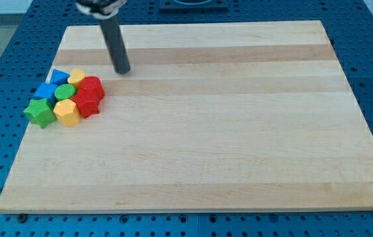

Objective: Separate the red circle from group of blocks

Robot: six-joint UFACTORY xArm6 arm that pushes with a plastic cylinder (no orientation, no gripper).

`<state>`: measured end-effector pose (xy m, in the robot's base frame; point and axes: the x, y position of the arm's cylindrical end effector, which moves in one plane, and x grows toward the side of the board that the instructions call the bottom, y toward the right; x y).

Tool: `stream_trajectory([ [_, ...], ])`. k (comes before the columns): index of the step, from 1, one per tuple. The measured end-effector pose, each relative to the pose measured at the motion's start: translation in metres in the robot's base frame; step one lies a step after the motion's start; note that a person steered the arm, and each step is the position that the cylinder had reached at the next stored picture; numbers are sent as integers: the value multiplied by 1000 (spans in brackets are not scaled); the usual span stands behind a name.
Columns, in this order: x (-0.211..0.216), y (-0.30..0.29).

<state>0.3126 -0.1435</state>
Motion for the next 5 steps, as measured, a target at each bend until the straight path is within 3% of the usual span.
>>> stream_trajectory([
  [1,-49,-24],
  [2,-43,-135],
  [4,-34,-161],
  [5,-5,-161],
])
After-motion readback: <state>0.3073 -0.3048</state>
